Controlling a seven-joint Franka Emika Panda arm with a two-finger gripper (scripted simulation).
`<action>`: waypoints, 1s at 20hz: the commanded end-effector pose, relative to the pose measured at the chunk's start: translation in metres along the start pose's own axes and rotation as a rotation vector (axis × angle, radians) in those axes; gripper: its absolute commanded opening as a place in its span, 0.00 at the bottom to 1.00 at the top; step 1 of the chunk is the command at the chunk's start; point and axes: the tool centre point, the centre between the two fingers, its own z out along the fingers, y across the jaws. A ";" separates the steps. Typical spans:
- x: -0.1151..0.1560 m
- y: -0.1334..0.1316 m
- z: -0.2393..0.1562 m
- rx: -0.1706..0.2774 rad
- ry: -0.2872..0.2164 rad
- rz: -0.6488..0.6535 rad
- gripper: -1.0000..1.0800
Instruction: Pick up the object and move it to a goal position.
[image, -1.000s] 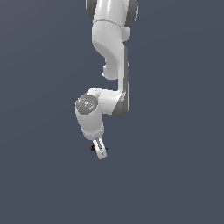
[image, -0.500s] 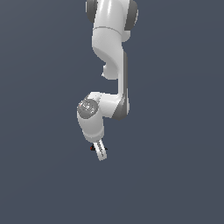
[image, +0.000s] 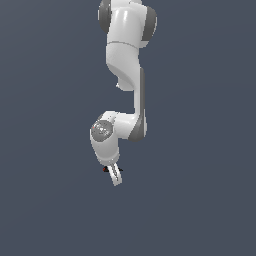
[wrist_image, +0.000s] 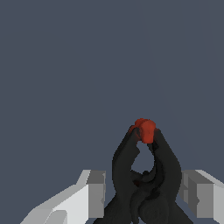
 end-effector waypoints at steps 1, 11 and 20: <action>0.000 -0.001 0.000 0.001 0.001 0.000 0.00; 0.000 -0.001 0.000 0.001 0.001 0.000 0.00; -0.023 0.000 -0.010 0.001 0.001 0.000 0.00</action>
